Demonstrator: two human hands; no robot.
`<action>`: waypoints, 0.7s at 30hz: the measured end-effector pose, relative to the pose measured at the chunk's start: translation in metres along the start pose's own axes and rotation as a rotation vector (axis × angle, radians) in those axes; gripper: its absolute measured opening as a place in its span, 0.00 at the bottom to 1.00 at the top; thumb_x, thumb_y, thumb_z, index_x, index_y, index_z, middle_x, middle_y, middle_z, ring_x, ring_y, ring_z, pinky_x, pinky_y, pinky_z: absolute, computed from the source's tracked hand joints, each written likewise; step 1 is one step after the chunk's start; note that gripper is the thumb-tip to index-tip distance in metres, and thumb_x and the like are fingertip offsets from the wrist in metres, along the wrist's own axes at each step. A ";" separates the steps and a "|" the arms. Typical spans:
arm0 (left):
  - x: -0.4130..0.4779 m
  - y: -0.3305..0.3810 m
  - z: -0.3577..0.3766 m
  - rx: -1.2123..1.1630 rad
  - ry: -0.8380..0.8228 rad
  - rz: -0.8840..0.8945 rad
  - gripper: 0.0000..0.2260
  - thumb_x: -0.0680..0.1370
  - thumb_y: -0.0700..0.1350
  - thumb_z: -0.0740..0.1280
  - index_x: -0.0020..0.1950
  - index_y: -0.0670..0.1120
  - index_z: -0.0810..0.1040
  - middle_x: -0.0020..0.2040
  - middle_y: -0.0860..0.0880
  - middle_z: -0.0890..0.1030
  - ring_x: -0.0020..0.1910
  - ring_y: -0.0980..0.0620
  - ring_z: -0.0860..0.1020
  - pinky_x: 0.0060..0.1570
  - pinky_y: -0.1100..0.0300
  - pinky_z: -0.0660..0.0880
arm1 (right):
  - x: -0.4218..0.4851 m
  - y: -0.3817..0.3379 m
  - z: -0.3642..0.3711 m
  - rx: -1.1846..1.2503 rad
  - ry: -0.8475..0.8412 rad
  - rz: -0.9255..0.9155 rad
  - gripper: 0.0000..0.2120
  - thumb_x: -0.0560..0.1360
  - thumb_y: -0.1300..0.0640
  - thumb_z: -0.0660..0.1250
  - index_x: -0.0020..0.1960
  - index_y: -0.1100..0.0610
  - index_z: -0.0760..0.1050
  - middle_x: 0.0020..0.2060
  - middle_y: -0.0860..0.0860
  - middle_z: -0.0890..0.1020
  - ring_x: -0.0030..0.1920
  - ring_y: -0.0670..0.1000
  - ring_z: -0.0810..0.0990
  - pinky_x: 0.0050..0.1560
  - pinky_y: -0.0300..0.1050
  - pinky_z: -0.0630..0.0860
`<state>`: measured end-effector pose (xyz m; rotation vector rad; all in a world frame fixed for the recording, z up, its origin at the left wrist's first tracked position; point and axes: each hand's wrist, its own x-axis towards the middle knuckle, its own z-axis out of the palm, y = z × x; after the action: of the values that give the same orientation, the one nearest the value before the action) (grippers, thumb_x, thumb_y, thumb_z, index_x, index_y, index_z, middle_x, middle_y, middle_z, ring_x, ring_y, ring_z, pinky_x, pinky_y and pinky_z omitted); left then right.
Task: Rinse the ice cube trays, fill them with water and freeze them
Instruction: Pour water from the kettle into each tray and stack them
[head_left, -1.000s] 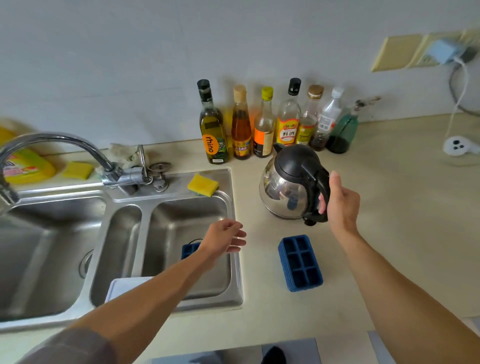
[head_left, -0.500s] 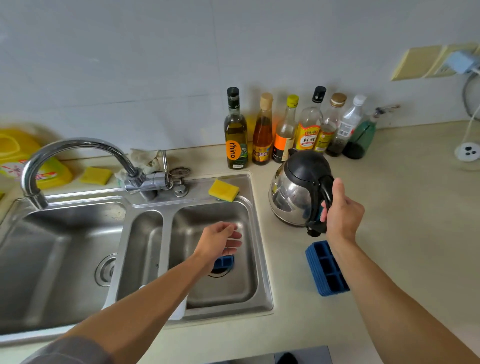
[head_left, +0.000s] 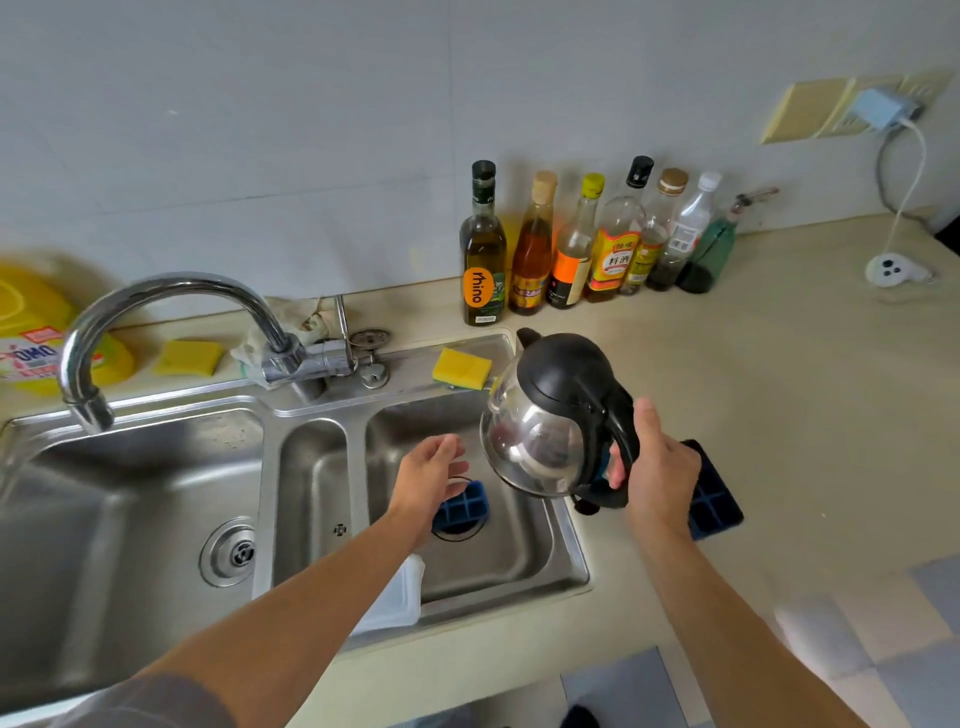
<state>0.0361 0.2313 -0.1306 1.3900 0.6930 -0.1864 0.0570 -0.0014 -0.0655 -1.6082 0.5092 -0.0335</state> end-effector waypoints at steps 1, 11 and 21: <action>-0.004 -0.003 -0.001 -0.009 -0.001 -0.001 0.12 0.85 0.50 0.63 0.64 0.47 0.79 0.59 0.49 0.82 0.58 0.48 0.81 0.61 0.50 0.80 | -0.008 0.000 -0.002 -0.011 -0.016 -0.005 0.30 0.70 0.29 0.62 0.24 0.52 0.76 0.22 0.54 0.74 0.24 0.52 0.73 0.31 0.42 0.75; -0.065 -0.045 0.009 -0.237 -0.028 -0.072 0.10 0.81 0.49 0.64 0.45 0.47 0.82 0.46 0.41 0.84 0.43 0.48 0.81 0.47 0.51 0.79 | -0.060 0.004 -0.042 -0.064 -0.240 -0.077 0.28 0.70 0.32 0.67 0.25 0.55 0.76 0.22 0.53 0.73 0.22 0.49 0.71 0.25 0.38 0.71; -0.102 -0.074 0.013 -0.258 0.016 -0.099 0.15 0.86 0.52 0.59 0.58 0.45 0.82 0.56 0.41 0.84 0.56 0.43 0.81 0.49 0.51 0.78 | -0.076 0.011 -0.056 -0.087 -0.303 -0.077 0.26 0.79 0.43 0.68 0.27 0.55 0.79 0.22 0.52 0.75 0.22 0.48 0.72 0.24 0.38 0.72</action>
<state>-0.0778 0.1765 -0.1362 1.1126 0.7716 -0.1582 -0.0325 -0.0279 -0.0481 -1.6812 0.2167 0.1745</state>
